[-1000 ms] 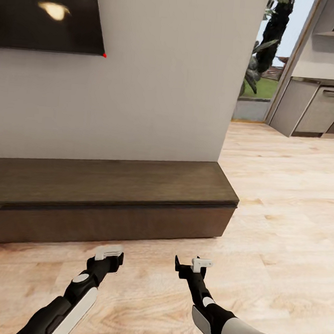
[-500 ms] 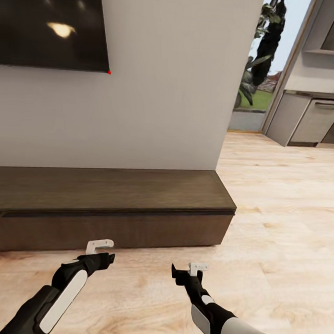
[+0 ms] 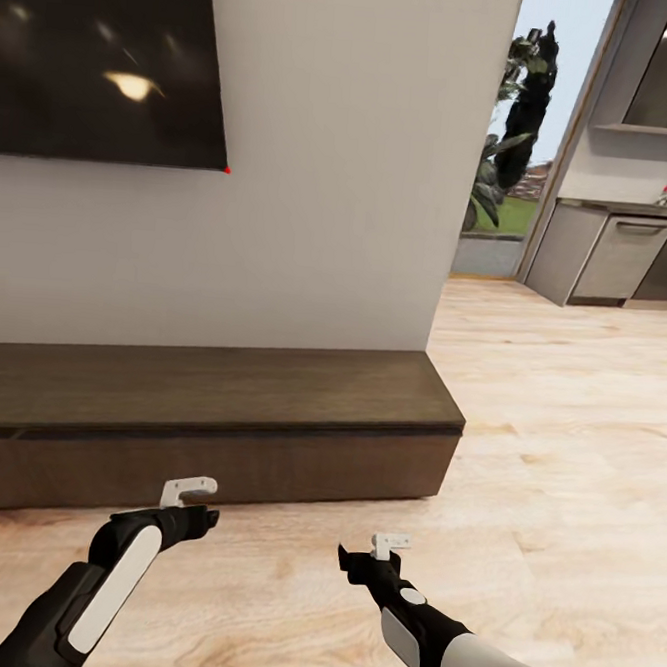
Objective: Place each of the two pumpkins and all three candles from the living room inside a cabinet in the living room (use any cabinet), then make sure every cabinet is closed, and position the cauldron so it is next to a table in the living room.
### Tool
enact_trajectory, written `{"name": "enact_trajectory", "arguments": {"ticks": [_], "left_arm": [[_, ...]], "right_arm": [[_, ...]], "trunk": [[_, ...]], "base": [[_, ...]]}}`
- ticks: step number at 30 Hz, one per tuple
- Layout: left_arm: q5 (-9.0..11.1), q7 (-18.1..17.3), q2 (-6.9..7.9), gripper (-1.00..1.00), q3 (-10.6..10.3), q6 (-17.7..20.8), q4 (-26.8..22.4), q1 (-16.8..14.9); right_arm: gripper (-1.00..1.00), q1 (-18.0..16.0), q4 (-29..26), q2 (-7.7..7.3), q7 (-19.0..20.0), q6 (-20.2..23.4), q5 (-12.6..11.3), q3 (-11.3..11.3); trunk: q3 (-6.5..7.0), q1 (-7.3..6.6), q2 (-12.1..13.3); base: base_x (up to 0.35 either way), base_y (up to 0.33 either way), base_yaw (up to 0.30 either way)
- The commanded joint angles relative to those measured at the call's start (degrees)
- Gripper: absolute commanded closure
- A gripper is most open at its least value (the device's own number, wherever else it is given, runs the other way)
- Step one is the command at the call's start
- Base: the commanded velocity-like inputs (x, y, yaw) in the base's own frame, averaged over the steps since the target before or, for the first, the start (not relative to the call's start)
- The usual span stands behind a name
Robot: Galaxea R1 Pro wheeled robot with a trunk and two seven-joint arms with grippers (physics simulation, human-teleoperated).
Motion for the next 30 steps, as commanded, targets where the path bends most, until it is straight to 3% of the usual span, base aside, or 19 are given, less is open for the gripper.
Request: {"name": "enact_trajectory", "arguments": {"ticks": [1,6,8,10,19,30], "left_arm": [[0.6,0.6,0.04,-1.00,0.0,0.4,-0.2,0.0],[0.6,0.6,0.02,-1.00,0.1,1.0,-0.3,0.0],[0.7,0.7,0.01,-1.00,0.1,1.1,-0.3,0.0],[0.7,0.7,0.01,-1.00,0.1,1.2,-0.3,0.0],[0.8,0.6,-0.68,-1.00,0.0,3.3,0.0,-0.2],[0.7,0.7,-1.68,-1.00,0.0,5.7,0.0,-0.2]], "right_arm": [[-1.00,0.0,0.0,0.01,0.1,-0.1,-0.7,0.4],[-1.00,0.0,0.0,0.01,0.2,1.5,-1.1,0.1],[-1.00,0.0,-0.3,0.01,0.2,2.6,-4.8,0.2],[-1.00,0.0,-0.4,0.01,0.2,2.7,-5.9,0.3],[-1.00,0.0,-0.4,0.01,0.2,4.0,-6.5,0.4],[-1.00,0.0,-0.4,0.05,0.3,5.8,-6.4,0.4]], "trunk": [[0.13,-0.24,0.4],[1.03,-1.34,2.4],[1.39,-1.78,3.2],[1.75,-2.22,4.0],[3.36,-4.19,7.6],[5.34,-6.61,12.0]], "base": [[-0.014,0.000,0.000],[-0.003,0.000,0.000],[0.000,0.000,-0.032],[0.000,0.000,-0.011],[0.000,0.000,-0.026],[0.000,0.000,-0.262]]}}
